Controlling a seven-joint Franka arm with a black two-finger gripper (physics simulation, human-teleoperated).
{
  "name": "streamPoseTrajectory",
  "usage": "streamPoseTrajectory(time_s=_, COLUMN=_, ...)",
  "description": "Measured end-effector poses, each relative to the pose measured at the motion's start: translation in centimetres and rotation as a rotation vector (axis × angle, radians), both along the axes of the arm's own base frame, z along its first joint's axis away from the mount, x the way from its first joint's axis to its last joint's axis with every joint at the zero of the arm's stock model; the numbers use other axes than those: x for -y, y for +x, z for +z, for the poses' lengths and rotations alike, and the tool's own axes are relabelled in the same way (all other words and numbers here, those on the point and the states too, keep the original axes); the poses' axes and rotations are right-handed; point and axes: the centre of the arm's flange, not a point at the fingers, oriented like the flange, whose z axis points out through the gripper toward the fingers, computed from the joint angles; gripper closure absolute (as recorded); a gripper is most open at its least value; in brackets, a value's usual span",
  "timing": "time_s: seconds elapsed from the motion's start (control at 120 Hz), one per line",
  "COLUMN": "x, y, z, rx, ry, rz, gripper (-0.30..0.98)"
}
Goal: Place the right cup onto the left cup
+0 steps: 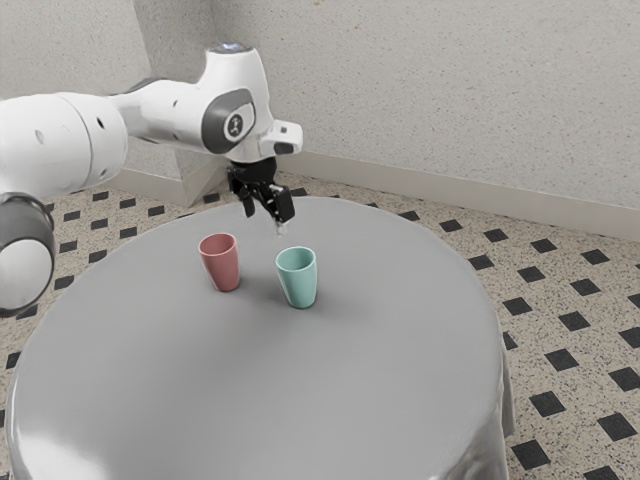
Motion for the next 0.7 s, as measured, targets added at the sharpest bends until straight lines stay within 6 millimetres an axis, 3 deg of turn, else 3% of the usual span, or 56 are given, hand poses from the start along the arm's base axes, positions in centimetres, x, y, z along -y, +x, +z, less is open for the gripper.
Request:
streamPoseTrajectory(time_s=0.125, x=-0.4, y=1.5, z=-2.5, rx=0.001, ry=0.012, rz=-0.001, gripper=0.0)
streamPoseTrajectory(time_s=0.417, x=-0.5, y=2.5, z=-6.0, rx=0.003, ry=0.017, rz=-0.009, gripper=0.0)
streamPoseTrajectory(time_s=0.7, x=-0.5, y=3.2, z=-7.9, rx=0.03, ry=0.024, rz=-0.019, gripper=0.0)
